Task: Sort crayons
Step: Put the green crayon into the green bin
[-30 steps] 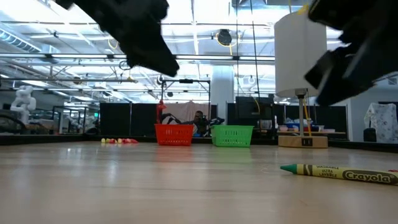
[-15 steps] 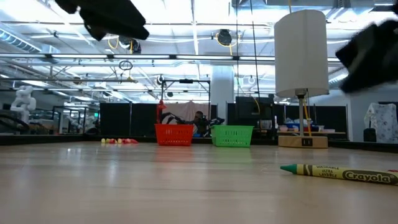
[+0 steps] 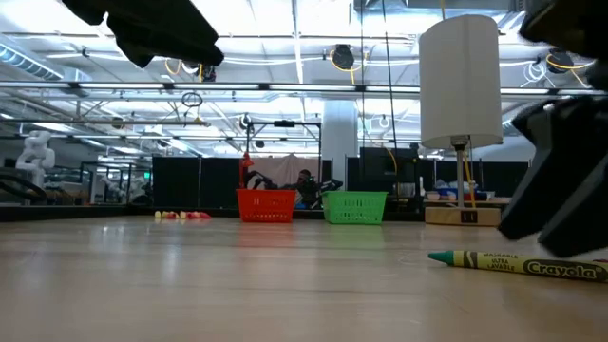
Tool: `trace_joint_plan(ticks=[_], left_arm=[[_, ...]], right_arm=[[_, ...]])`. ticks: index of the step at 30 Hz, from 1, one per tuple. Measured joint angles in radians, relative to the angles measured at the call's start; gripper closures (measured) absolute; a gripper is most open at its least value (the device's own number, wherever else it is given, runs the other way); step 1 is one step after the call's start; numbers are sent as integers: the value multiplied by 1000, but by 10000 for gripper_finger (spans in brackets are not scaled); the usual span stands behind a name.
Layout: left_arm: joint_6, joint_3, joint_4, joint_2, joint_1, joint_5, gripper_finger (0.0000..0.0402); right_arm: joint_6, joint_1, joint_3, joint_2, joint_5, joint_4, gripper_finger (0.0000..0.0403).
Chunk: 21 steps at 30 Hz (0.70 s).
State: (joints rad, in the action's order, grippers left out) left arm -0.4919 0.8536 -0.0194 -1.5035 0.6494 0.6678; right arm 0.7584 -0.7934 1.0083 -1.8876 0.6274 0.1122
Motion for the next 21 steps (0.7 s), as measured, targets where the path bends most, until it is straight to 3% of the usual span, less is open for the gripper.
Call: trace_joint_plan(ticks=[11, 21], left_arm=[[0, 0, 13, -1, -7, 1, 256], [8, 0, 13, -1, -8, 3, 256]], right_arm=[[72, 12, 0, -21, -1, -4, 244], [102, 37, 4, -61, -31, -21, 308]])
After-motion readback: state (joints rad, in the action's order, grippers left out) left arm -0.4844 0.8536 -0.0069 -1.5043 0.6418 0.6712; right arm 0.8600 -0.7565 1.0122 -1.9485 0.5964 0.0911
